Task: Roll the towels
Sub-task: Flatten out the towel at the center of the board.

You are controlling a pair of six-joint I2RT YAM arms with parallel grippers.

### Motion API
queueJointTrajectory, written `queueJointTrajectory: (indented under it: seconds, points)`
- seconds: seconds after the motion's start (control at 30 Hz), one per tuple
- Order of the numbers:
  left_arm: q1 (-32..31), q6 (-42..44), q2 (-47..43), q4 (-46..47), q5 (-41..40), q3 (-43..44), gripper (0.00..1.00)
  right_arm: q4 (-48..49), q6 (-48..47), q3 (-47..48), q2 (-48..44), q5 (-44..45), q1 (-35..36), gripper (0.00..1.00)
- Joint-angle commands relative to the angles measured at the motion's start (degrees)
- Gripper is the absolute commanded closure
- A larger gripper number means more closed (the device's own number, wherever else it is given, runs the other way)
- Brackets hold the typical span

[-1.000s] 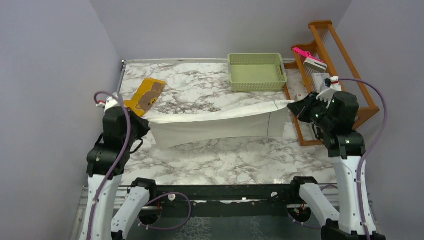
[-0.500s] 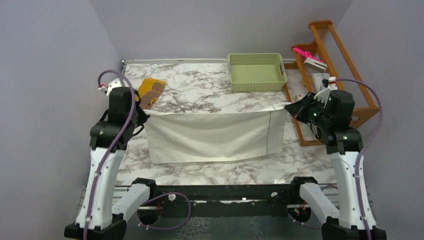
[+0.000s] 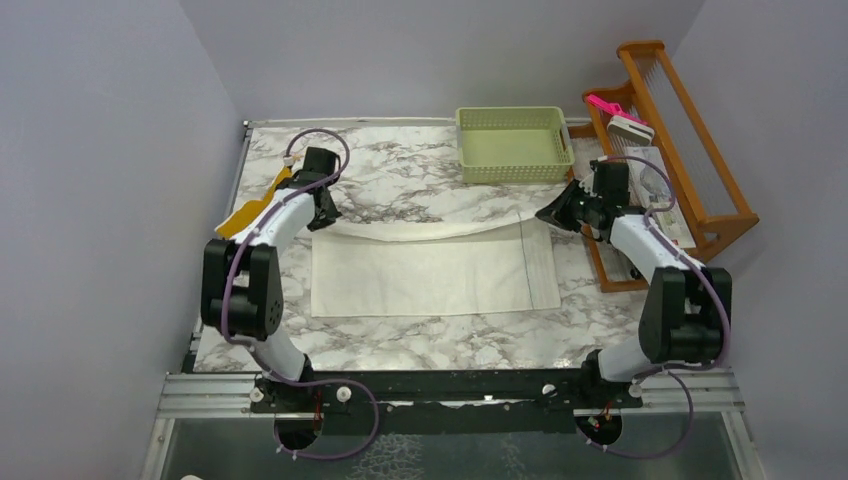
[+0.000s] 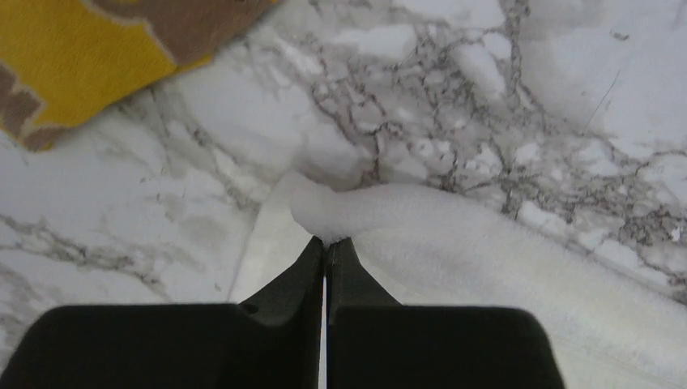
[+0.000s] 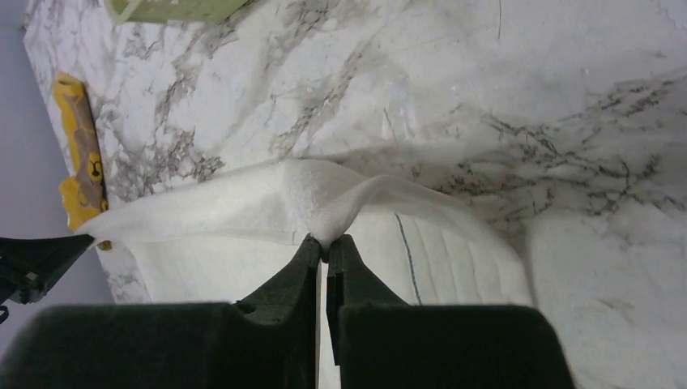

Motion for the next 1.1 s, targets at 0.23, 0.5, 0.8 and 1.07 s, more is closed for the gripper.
queueJointTrajectory:
  seconds: [0.23,0.5,0.8,1.07]
  points:
    - [2.78,7.15,19.89,7.04,0.63,25.15,0.90,15.34,0.22,15.16,20.63,-8.87,0.13,0.68]
    - [3.91,9.53,10.56,10.33,5.37,16.45,0.20,17.29,-5.77,7.03,7.64,-5.62,0.56,0.21]
    - [3.90,5.75,-5.88,15.40,18.86,-8.92,0.28,13.86,-12.04,-5.38,-0.18,-1.68,8.90,0.43]
    - [3.99,1.95,-12.74,17.17,20.02,-21.80,0.72,15.70,-3.43,-19.59,-4.63,-4.48,10.09,0.90]
